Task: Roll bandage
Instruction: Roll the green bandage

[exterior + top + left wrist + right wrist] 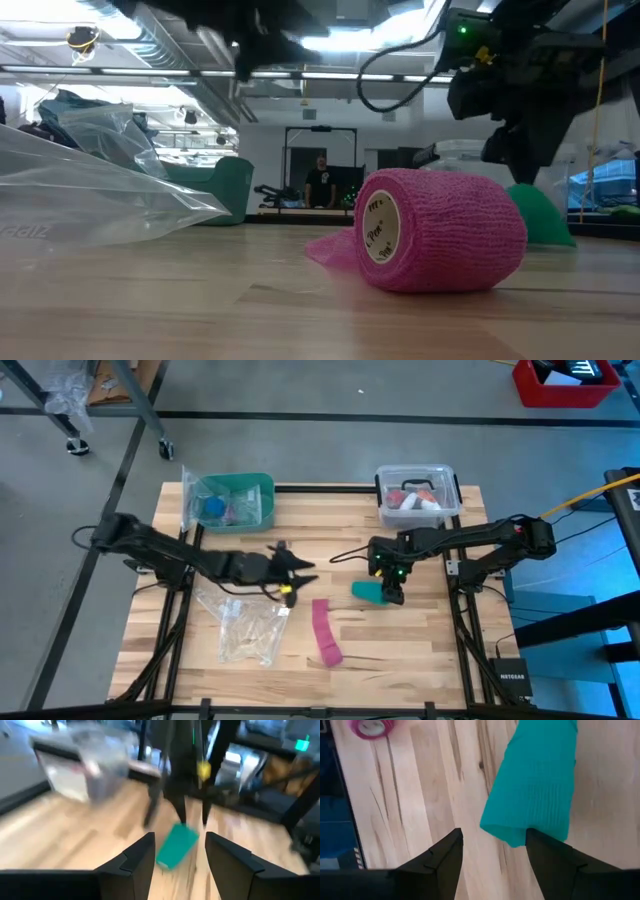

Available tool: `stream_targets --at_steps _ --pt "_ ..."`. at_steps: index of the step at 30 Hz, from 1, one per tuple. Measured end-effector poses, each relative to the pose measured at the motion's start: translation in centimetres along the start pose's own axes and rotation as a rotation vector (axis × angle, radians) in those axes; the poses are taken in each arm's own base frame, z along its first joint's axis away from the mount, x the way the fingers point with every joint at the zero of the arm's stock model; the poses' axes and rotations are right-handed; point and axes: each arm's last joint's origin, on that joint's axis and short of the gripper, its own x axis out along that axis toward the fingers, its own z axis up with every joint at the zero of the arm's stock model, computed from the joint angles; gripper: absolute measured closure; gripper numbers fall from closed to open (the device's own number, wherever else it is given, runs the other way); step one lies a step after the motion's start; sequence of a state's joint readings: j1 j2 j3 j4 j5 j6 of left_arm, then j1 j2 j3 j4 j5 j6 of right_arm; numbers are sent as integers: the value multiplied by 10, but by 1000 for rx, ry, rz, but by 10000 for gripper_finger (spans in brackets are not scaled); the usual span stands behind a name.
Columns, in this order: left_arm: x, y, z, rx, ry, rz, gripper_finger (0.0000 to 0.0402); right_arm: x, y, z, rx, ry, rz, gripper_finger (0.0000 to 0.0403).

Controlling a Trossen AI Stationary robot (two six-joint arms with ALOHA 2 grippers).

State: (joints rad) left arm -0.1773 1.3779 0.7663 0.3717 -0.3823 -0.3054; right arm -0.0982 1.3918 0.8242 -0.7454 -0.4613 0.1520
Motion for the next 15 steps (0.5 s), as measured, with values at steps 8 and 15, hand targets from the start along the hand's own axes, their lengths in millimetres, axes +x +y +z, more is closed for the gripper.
stream_targets --at_steps 8,15 --pt "50 -5 -38 -61 -137 -31 258 0 1 6 -28 -56 10 186" --pt "96 -10 -59 -146 -131 -76 279 0 2 10 -47 -94 19 186"
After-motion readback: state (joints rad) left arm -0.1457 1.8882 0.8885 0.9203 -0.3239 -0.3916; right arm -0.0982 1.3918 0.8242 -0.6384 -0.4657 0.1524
